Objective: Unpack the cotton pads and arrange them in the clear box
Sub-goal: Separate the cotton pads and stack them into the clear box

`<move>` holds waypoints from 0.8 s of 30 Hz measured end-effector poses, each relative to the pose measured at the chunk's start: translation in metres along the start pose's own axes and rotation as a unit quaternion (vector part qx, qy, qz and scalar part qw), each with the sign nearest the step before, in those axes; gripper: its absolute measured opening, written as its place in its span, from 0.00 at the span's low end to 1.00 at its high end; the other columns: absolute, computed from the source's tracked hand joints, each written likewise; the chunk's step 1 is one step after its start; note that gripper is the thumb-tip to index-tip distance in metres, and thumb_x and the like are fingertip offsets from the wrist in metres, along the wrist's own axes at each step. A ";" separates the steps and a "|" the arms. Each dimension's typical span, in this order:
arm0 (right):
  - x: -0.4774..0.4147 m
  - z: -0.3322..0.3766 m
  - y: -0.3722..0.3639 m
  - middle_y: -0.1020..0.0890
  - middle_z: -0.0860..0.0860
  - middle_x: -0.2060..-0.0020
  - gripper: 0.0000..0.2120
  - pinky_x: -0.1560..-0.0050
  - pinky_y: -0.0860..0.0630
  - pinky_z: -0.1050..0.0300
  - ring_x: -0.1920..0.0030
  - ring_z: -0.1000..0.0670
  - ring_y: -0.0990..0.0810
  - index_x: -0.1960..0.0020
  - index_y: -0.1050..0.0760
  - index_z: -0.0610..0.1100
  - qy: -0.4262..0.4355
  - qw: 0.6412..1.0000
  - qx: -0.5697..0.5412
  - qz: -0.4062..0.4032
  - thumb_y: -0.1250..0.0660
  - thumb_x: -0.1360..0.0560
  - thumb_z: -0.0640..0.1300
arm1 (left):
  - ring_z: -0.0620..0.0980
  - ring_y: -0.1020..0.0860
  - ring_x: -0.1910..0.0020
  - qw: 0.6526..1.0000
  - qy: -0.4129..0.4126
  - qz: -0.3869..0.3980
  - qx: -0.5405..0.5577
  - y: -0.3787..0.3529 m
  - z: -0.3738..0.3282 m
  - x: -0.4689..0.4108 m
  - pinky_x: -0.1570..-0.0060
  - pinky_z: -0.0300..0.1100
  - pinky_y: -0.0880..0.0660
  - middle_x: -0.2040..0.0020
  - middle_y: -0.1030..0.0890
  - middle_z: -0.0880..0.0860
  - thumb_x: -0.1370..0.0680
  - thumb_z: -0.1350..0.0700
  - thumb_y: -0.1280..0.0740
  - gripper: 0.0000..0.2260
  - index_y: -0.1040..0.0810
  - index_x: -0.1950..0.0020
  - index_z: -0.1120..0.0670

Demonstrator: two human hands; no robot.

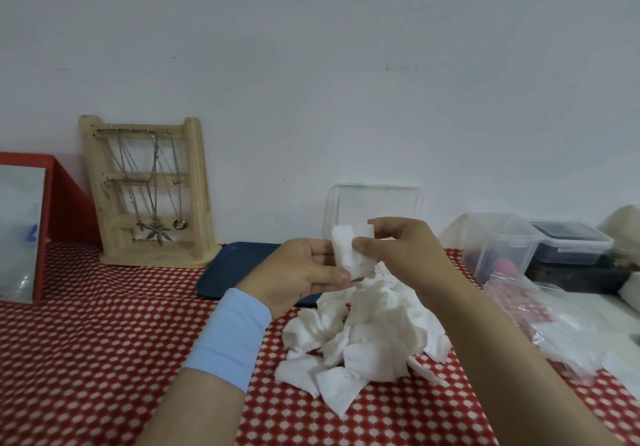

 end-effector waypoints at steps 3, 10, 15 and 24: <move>0.001 0.000 0.002 0.13 0.53 0.64 0.04 0.70 0.27 0.69 0.67 0.59 0.17 0.55 0.14 0.43 0.003 0.998 -0.051 -0.025 0.25 0.27 0.36 | 0.55 0.15 0.45 1.000 0.005 0.000 0.003 0.000 0.001 0.000 0.47 0.40 0.18 0.45 0.14 0.59 0.23 0.72 0.30 0.15 0.19 0.38 0.62; -0.002 -0.007 0.013 0.15 0.52 0.63 0.02 0.64 0.25 0.58 0.66 0.54 0.19 0.54 0.16 0.47 -0.047 0.977 -0.173 -0.117 0.25 0.26 0.42 | 0.55 0.14 0.45 0.999 0.020 -0.021 0.025 0.001 0.003 -0.001 0.49 0.40 0.17 0.45 0.14 0.59 0.24 0.72 0.30 0.17 0.20 0.37 0.63; -0.003 0.004 0.013 0.19 0.48 0.69 0.03 0.73 0.30 0.61 0.72 0.52 0.24 0.58 0.17 0.41 -0.020 0.994 -0.107 -0.021 0.25 0.26 0.39 | 0.55 0.14 0.45 0.998 0.018 -0.048 0.027 0.007 0.005 -0.004 0.46 0.42 0.17 0.45 0.13 0.58 0.25 0.72 0.29 0.17 0.20 0.37 0.62; -0.003 -0.005 0.003 0.17 0.52 0.56 0.11 0.66 0.24 0.61 0.62 0.53 0.19 0.48 0.19 0.47 -0.028 0.996 0.076 -0.029 0.22 0.29 0.44 | 0.55 0.16 0.42 1.000 -0.008 0.012 0.007 -0.002 -0.005 0.003 0.44 0.42 0.18 0.43 0.14 0.59 0.20 0.70 0.35 0.15 0.21 0.35 0.62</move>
Point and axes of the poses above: each hand's wrist, its own x-axis away from the middle knuckle, its own y-axis out of the back of the hand, z = x × y, the point moved 5 cm from there along -x, towards the middle knuckle
